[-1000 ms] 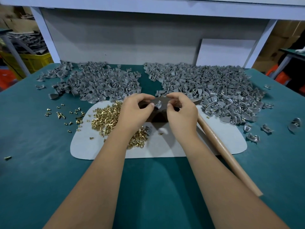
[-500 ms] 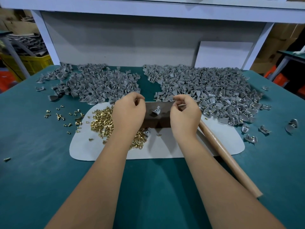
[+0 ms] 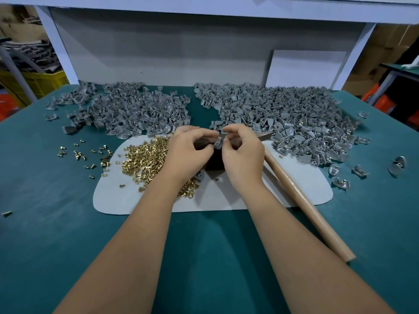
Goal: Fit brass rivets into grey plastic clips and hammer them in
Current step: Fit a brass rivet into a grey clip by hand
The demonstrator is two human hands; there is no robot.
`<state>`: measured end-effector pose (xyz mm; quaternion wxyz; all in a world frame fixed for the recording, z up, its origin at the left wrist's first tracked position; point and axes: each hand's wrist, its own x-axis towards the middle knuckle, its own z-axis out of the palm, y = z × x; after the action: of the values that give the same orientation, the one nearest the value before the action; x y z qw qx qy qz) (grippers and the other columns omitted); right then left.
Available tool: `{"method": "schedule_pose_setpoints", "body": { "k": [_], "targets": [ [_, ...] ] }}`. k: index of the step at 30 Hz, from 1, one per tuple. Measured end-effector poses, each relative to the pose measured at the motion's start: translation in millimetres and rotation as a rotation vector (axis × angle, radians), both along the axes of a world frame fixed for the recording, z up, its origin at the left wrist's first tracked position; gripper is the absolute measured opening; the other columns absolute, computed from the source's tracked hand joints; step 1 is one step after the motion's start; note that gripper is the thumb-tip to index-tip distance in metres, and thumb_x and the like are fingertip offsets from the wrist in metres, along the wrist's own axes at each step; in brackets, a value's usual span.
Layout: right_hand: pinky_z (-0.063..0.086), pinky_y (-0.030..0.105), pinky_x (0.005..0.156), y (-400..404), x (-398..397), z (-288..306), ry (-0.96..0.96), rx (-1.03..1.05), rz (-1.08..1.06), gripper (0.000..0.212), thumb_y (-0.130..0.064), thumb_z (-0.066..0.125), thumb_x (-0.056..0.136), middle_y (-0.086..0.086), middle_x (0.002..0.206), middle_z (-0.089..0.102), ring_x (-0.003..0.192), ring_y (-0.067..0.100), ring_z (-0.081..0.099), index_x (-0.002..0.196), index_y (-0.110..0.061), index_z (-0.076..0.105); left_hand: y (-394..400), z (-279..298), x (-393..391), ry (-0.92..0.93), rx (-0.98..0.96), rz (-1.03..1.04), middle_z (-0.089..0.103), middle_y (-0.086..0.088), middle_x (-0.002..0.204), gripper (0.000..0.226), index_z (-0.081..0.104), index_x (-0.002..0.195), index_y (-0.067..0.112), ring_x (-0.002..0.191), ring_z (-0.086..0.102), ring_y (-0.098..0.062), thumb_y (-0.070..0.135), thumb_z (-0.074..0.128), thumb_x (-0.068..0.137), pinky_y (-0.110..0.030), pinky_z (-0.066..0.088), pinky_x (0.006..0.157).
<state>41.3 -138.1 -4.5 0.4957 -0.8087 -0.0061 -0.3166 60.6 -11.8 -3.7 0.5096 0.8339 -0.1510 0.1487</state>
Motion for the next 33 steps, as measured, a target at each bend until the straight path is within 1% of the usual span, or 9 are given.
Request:
{"method": "schedule_pose_setpoints", "body": {
  "k": [2, 5, 9, 12, 19, 23, 26, 29, 33],
  "targets": [
    [0.052, 0.037, 0.075, 0.4, -0.4, -0.3, -0.002, -0.001, 0.019, 0.029, -0.002, 0.059, 0.082, -0.011, 0.086, 0.062, 0.079, 0.009, 0.059, 0.096, -0.025, 0.066, -0.4, 0.1, -0.8, -0.041, 0.026, 0.026, 0.068, 0.012, 0.093, 0.034, 0.074, 0.104, 0.021, 0.112, 0.057, -0.023, 0.003, 0.065, 0.078, -0.04, 0.046, 0.101],
    [0.053, 0.037, 0.078, -0.1, -0.3, 0.5, 0.02, 0.01, 0.047, 0.03, -0.002, 0.059, 0.082, -0.012, 0.087, 0.063, 0.082, 0.008, 0.06, 0.098, -0.027, 0.065, -0.6, 2.0, -4.9, -0.045, 0.057, 0.052, 0.059, 0.02, 0.101, 0.044, 0.068, 0.118, 0.027, 0.121, 0.049, -0.018, 0.008, 0.065, 0.078, -0.035, 0.039, 0.108],
    [0.053, 0.035, 0.078, -0.1, -0.2, 1.7, 0.044, 0.041, 0.102, 0.031, 0.002, 0.058, 0.082, -0.01, 0.086, 0.064, 0.082, 0.008, 0.061, 0.098, -0.024, 0.065, -0.5, 1.8, -2.6, 0.011, 0.057, -0.001, 0.058, -0.002, 0.125, 0.048, 0.067, 0.123, 0.024, 0.128, 0.045, -0.011, 0.004, 0.062, 0.079, -0.032, 0.036, 0.112],
    [0.052, 0.036, 0.08, 0.8, 0.2, 0.9, 0.045, 0.035, 0.103, 0.03, 0.001, 0.058, 0.082, -0.008, 0.087, 0.064, 0.083, 0.009, 0.06, 0.1, -0.022, 0.066, -1.5, 1.1, -1.0, 0.027, 0.0, -0.026, 0.064, -0.006, 0.116, 0.044, 0.071, 0.116, 0.015, 0.121, 0.055, -0.017, -0.004, 0.057, 0.078, -0.036, 0.045, 0.106],
    [0.048, 0.019, 0.074, -1.5, 1.9, -1.1, 0.025, 0.064, 0.09, 0.031, 0.001, 0.058, 0.082, -0.012, 0.083, 0.062, 0.081, 0.001, 0.057, 0.099, -0.025, 0.066, 0.9, -0.4, 0.2, -0.074, 0.008, 0.035, 0.069, 0.009, 0.087, 0.032, 0.073, 0.104, 0.025, 0.107, 0.059, -0.029, 0.005, 0.067, 0.079, -0.044, 0.047, 0.097],
    [0.053, 0.027, 0.075, -1.5, 1.5, -0.5, 0.019, 0.067, 0.096, 0.032, 0.0, 0.059, 0.083, -0.012, 0.083, 0.063, 0.08, 0.003, 0.06, 0.097, -0.029, 0.064, 1.1, -0.3, -0.4, 0.001, -0.056, 0.021, 0.062, 0.014, 0.108, 0.047, 0.063, 0.12, 0.03, 0.12, 0.056, -0.017, -0.001, 0.057, 0.084, -0.038, 0.042, 0.108],
    [0.054, 0.036, 0.077, -0.4, 1.3, -0.2, 0.033, 0.043, 0.129, 0.032, -0.001, 0.058, 0.083, -0.011, 0.085, 0.064, 0.084, 0.008, 0.062, 0.098, -0.028, 0.064, 1.2, 0.5, 1.0, 0.043, -0.015, -0.092, 0.056, -0.002, 0.129, 0.056, 0.06, 0.128, 0.023, 0.119, 0.058, -0.007, -0.012, 0.048, 0.086, -0.035, 0.042, 0.11],
    [0.054, 0.034, 0.079, 0.6, 1.4, -0.1, 0.036, 0.032, 0.142, 0.031, 0.0, 0.058, 0.083, -0.011, 0.088, 0.065, 0.085, 0.006, 0.061, 0.099, -0.025, 0.065, 2.1, 1.4, 2.8, 0.01, 0.025, -0.074, 0.064, -0.005, 0.117, 0.042, 0.067, 0.121, 0.016, 0.117, 0.058, -0.016, -0.006, 0.058, 0.086, -0.036, 0.046, 0.105],
    [0.052, 0.028, 0.076, -1.1, 2.2, 0.7, 0.02, 0.034, 0.127, 0.031, 0.001, 0.058, 0.082, -0.011, 0.085, 0.063, 0.083, 0.006, 0.059, 0.1, -0.023, 0.066, 3.8, 2.7, -1.6, -0.065, 0.058, 0.016, 0.066, 0.013, 0.091, 0.026, 0.074, 0.105, 0.022, 0.113, 0.053, -0.024, 0.008, 0.068, 0.085, -0.04, 0.043, 0.101]
  ]
}}
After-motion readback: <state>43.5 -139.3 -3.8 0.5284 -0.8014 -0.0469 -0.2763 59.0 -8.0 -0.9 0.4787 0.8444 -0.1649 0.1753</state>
